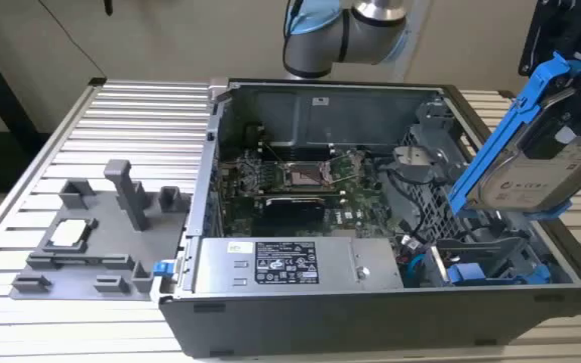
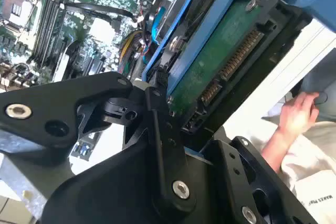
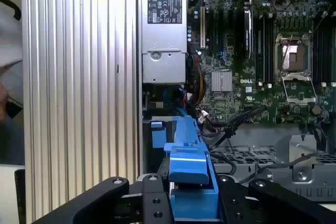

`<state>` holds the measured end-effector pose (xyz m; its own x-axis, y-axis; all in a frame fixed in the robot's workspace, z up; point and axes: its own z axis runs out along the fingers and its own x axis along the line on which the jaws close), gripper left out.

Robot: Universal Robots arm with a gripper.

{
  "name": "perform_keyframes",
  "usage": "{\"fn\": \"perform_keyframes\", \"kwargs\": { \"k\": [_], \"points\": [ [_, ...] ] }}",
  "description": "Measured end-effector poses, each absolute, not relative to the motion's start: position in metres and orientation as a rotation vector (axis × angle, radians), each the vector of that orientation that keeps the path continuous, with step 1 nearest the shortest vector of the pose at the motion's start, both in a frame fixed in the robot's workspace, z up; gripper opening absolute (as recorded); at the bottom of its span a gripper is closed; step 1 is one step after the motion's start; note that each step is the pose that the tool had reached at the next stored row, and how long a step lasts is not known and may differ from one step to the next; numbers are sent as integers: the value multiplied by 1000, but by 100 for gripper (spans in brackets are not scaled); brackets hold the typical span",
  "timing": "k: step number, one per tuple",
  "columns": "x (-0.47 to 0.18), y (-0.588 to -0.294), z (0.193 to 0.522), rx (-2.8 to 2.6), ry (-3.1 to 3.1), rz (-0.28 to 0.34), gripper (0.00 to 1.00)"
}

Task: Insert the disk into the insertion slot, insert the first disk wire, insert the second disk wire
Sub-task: 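Insert the disk into the insertion slot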

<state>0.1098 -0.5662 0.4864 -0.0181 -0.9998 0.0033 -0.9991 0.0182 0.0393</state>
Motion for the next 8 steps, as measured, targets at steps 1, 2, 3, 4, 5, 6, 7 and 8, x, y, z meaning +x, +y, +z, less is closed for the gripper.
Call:
{"fn": "perform_keyframes", "kwargs": {
  "k": [1,2,3,4,5,6,7,8],
  "points": [
    [110,-566,486,2180,-2220,-40,33],
    [110,-566,486,2180,-2220,-40,33],
    [110,-566,486,2180,-2220,-40,33],
    [110,-566,486,2180,-2220,-40,33],
    [110,-566,486,2180,-2220,-40,33],
    [110,-566,486,2180,-2220,-40,33],
    [110,-566,486,2180,-2220,-40,33],
    [110,-566,486,2180,-2220,-40,33]
  ]
}}
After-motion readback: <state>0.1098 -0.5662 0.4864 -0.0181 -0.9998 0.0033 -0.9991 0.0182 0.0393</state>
